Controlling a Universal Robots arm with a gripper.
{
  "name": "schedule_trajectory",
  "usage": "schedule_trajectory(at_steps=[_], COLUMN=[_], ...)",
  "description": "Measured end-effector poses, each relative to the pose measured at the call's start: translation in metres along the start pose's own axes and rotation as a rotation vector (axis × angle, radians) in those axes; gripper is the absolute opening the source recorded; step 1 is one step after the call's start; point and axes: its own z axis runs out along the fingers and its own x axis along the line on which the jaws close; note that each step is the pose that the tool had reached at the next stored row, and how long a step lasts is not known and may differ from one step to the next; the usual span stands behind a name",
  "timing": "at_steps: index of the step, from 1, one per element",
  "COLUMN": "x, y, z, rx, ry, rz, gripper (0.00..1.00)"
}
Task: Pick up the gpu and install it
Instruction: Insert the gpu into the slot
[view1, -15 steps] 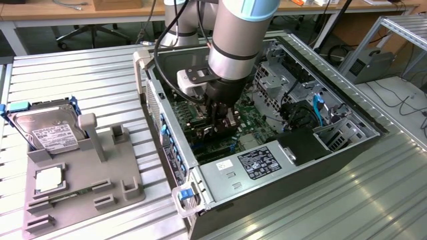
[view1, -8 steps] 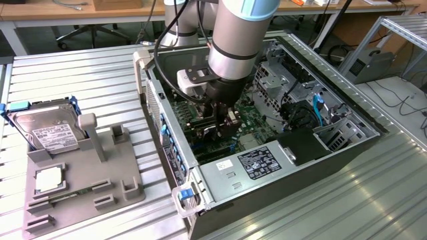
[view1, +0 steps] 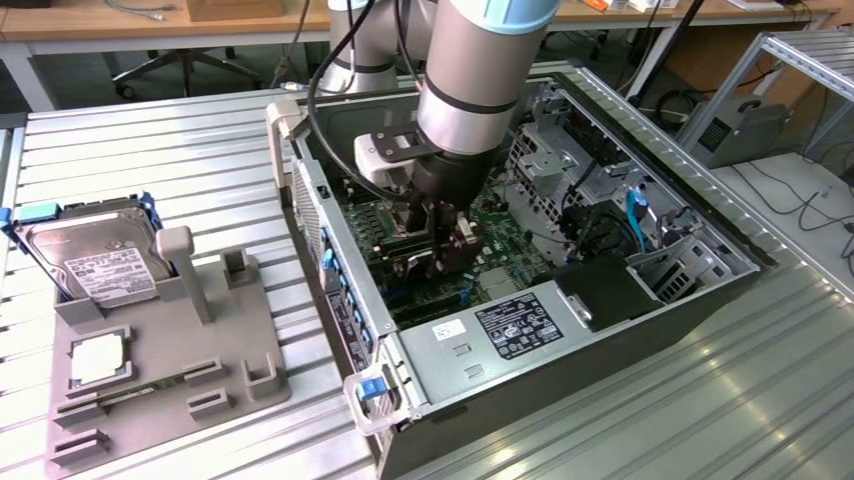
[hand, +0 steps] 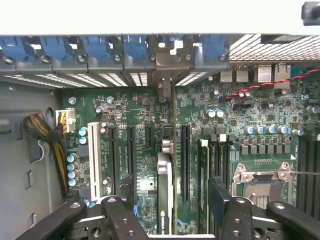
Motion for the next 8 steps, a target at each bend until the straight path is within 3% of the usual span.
schedule_trajectory(at_steps=[8], x=[-0.004], y=[-0.0001], z=[-0.0191], rx=[0.0000], ry=[0.0000], rz=[0.000], gripper=[0.70])
